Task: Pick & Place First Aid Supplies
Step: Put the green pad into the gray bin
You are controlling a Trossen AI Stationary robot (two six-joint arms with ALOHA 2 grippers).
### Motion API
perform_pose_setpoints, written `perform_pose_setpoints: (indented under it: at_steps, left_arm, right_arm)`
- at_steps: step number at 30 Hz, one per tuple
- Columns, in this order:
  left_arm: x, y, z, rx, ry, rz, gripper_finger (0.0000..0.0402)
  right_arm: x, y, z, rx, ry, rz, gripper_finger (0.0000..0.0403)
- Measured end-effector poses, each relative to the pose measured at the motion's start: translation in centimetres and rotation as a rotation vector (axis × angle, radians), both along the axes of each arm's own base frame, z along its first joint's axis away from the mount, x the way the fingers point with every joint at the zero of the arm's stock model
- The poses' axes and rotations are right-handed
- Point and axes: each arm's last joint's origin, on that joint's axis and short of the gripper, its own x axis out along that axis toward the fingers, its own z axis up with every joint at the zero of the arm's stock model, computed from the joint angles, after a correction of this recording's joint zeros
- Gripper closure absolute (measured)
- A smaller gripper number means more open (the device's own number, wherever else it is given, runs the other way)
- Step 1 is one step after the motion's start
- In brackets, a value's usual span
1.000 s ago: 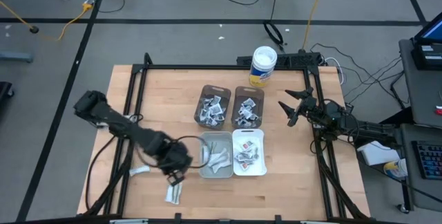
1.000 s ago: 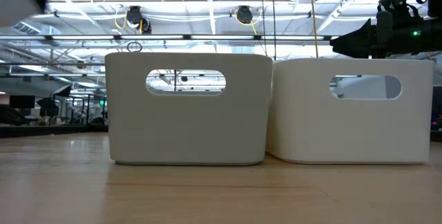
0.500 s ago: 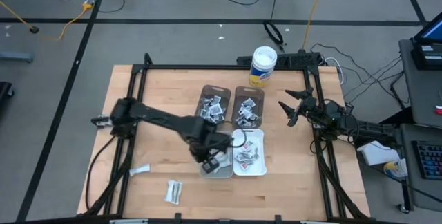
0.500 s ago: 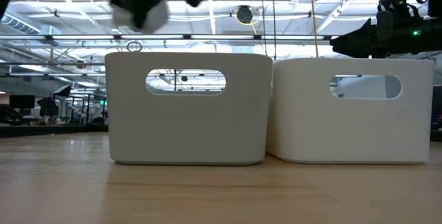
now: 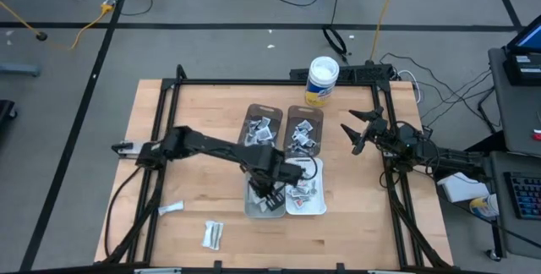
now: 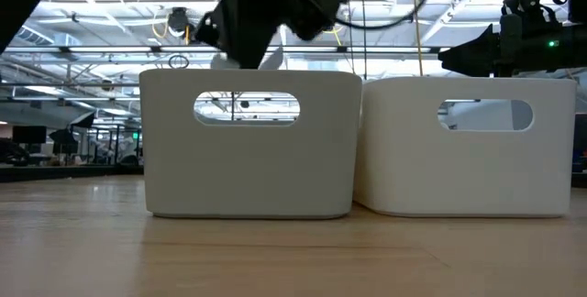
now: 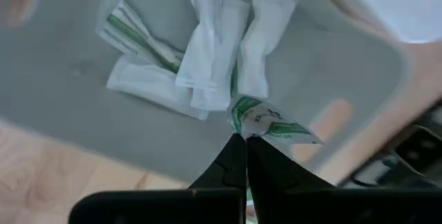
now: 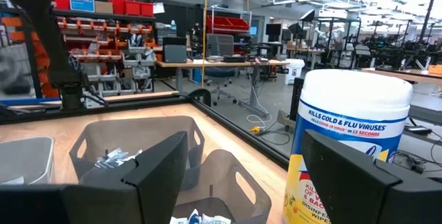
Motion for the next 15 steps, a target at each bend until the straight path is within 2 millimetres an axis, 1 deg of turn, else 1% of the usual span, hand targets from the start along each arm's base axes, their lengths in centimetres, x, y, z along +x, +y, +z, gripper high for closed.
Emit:
perform_pose_setpoints:
  at_steps: [5, 7, 9, 15]
  left_arm:
    - [0.8, -0.7, -2.6, 0.028, 0.051, -0.014, 0.0399]
    - [1.2, -0.7, -3.6, 0.056, 0.061, 0.001, 0.0399]
    - [1.4, -0.8, -4.4, 0.084, 0.059, 0.009, 0.0397]
    - [2.3, -1.0, -5.6, 0.079, 0.02, 0.012, 0.0397]
  right_arm:
    - [0.0, 0.0, 0.0, 0.0, 0.0, 0.0, 0.0124]
    - [0.0, 0.0, 0.0, 0.0, -0.001, 0.0, 0.0124]
    - [0.0, 0.0, 0.0, 0.0, -0.001, 0.0, 0.0124]
    - [0.0, 0.0, 0.0, 0.0, -0.001, 0.0, 0.0124]
